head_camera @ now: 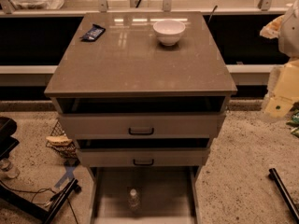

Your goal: Pick water bottle from bottom drawer and place on counter

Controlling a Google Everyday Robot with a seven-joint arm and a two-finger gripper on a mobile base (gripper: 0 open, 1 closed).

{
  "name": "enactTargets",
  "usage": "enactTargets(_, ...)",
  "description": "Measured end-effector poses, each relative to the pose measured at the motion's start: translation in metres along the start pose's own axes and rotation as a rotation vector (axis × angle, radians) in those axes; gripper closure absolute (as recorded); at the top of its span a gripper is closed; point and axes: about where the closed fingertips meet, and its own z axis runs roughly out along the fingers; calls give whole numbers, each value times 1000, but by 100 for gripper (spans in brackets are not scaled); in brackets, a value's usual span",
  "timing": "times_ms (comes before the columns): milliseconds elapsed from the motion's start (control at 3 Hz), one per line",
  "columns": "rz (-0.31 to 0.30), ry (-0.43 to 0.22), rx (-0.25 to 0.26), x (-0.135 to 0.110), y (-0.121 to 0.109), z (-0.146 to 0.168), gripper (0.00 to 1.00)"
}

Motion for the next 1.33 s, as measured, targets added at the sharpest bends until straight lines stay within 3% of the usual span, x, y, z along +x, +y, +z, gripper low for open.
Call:
enactTargets(333,0,0,0,0,0,0,0)
enactTargets(667,16,-88,-21,9,1,39,0)
enactTargets(1333,87,-417,-49,52,37,167,0)
